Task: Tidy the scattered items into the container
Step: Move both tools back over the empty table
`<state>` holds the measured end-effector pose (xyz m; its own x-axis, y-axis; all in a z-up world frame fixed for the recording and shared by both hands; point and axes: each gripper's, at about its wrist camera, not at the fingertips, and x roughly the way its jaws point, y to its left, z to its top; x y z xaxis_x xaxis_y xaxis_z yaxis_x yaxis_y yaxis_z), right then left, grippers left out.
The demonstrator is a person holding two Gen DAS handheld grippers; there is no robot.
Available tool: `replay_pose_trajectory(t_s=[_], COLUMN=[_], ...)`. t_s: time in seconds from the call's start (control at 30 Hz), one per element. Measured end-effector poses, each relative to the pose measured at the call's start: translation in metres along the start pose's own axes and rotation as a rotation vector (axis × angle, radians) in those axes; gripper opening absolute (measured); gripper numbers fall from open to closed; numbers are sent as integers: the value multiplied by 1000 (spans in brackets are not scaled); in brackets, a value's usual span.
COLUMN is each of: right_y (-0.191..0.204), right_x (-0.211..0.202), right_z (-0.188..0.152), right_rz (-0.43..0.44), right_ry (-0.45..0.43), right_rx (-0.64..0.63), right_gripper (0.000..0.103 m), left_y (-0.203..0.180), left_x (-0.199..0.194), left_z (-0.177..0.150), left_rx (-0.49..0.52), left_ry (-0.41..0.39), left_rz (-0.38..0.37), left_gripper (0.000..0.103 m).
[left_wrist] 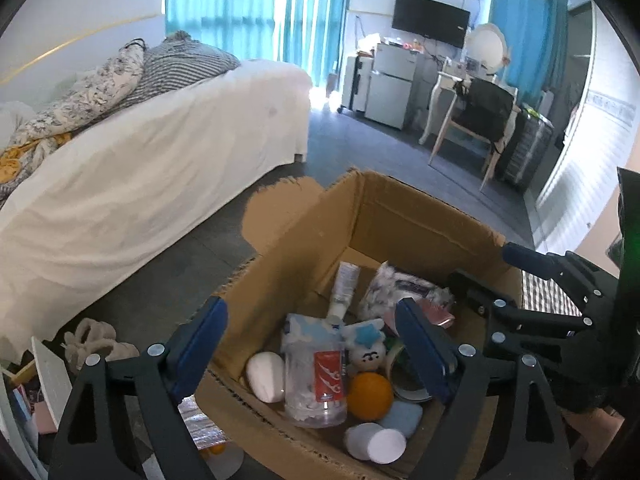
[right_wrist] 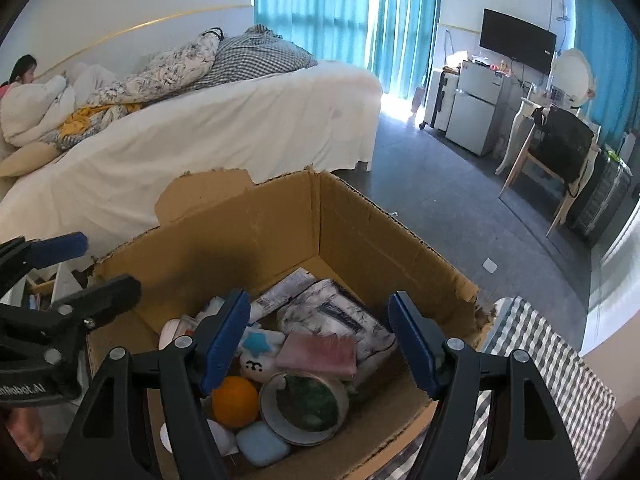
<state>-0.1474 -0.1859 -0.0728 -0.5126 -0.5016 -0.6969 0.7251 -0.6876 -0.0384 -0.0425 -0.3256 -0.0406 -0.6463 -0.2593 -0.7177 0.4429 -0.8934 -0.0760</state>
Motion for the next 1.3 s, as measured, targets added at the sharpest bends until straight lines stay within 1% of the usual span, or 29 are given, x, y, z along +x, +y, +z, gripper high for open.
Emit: replay_pose_trajectory(t_s=[0.23,0.3,0.37,0.47,0.57,0.63,0.87,0.97,1.13,1.3], right_y=[-6,-10,-12,-19,-28,-35,-62,-77,-101,-119], right_x=[-7,-12,-19,-33,-47,-58,-111,-136,-174,-212], right_z=[-1,-2,-4,-7,-12,-17,-43,-58,-90,-121], right_rz=[-8,-10,-28,-61,-94,-120,-224,-280,-396,-471], right_ry=[-11,-14,-24,-33,-31,-39,-61,-63,-31,-38], right_rx=[21,30,40,59,84,99,167,199,252,306], right_gripper=[72,78,88,95,100,102,103,103,103,103], left_y=[5,1,-4,-11,-20,-27,-59,-80,-122,-162], left_x=[-9,-12,-15,-22,-31,-38,-53,-58,-71,-86], left_z=[3,2,2,0,0,-2,-6,-12,-25,-38], left_rx=[-11,-1,10,27,49,62,105,132,193,250], left_ry=[-17,-24,-29,-38,-51,-67,-55,-48,-54,-64], left_rz=[4,2,0,-8,-22,-29,-73,-105,-175,-229], left_gripper=[88,88,88,89,103,103,103,103,103,103])
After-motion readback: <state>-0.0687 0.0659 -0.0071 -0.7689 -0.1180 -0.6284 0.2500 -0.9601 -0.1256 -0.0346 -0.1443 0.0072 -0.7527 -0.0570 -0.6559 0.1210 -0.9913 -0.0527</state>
